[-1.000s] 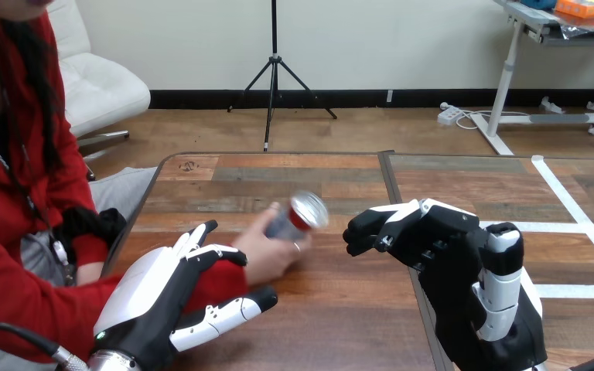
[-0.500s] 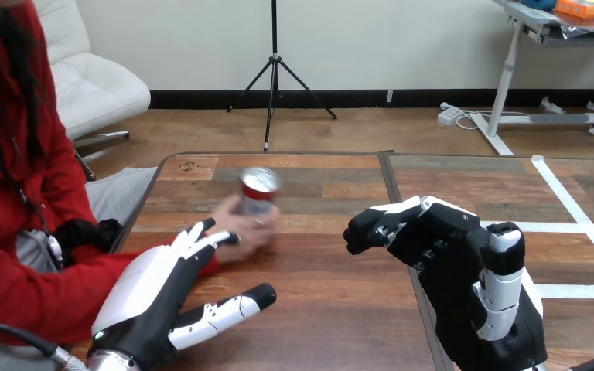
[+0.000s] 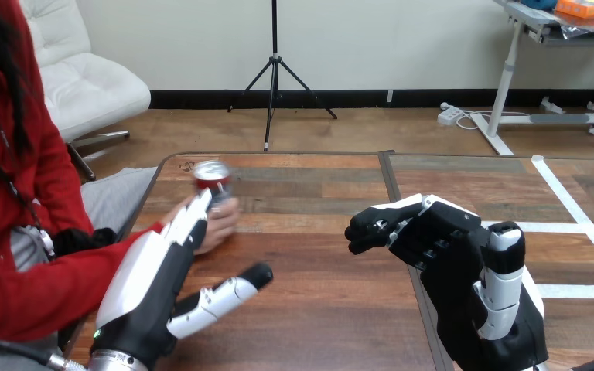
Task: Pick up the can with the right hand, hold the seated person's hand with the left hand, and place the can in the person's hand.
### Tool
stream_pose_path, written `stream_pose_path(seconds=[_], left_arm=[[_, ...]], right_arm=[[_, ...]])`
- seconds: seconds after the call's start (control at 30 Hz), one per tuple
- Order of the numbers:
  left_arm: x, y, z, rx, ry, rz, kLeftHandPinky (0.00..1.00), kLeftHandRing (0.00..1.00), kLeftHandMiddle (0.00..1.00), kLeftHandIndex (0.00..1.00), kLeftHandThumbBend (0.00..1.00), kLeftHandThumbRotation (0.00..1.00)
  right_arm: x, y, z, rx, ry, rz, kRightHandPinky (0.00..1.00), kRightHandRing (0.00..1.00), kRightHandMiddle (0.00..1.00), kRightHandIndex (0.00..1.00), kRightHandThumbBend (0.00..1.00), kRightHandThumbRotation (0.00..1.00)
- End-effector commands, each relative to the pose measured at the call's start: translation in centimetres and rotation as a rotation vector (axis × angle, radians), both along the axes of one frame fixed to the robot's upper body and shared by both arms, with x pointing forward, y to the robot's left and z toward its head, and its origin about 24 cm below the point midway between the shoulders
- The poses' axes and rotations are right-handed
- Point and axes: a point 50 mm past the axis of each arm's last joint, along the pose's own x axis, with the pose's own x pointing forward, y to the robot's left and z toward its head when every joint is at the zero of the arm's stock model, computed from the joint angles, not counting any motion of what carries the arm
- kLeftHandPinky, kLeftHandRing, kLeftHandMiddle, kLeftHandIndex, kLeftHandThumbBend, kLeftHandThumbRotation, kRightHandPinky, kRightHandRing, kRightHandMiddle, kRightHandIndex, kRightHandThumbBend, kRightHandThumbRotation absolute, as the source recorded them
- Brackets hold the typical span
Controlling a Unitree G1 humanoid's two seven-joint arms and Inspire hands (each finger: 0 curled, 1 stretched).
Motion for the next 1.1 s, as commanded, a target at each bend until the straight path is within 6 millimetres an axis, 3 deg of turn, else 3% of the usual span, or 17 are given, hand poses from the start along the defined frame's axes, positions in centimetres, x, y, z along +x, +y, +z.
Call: stream_pose_path(seconds=[0.0, 0.33, 0.6, 0.63, 0.87, 1.07], left_arm=[[0.4, -0.2, 0.5, -0.110, -0.073, 0.021, 0.95, 0.97, 0.97, 1.00, 0.87, 1.00], [-0.2, -0.6, 0.4, -0.269, -0.139, -0.007, 0.89, 0.95, 0.93, 1.00, 0.82, 1.00], [-0.8, -0.8, 0.4, -0.325, -0.159, -0.033, 0.99, 0.92, 0.88, 1.00, 0.81, 0.99], [-1.2, -1.1, 0.3, -0.372, -0.153, -0.059, 1.00, 0.91, 0.86, 1.00, 0.81, 0.97], [-2.3, -2.1, -0.2, -0.479, -0.101, -0.132, 0.86, 0.87, 0.85, 0.99, 0.82, 0.97], [-2.9, -2.8, -0.6, -0.577, -0.057, -0.183, 0.90, 0.89, 0.86, 0.97, 0.83, 0.98]], right_arm=[[0.6, 0.0, 0.5, 0.000, -0.025, -0.027, 0.59, 0.64, 0.65, 0.66, 0.88, 1.00], [0.6, -0.3, -0.1, -0.010, 0.031, -0.041, 0.63, 0.72, 0.75, 0.78, 0.88, 1.00], [0.6, -0.3, -0.5, -0.013, 0.074, -0.049, 0.70, 0.80, 0.82, 0.85, 0.88, 1.00], [0.5, -0.3, -0.7, -0.015, 0.088, -0.058, 0.74, 0.84, 0.86, 0.88, 0.89, 1.00], [0.5, -0.1, -1.3, -0.035, 0.103, -0.096, 0.84, 0.89, 0.89, 0.96, 0.88, 1.00], [0.4, 0.1, -1.5, -0.043, 0.104, -0.115, 0.87, 0.91, 0.91, 0.94, 0.87, 1.00]])
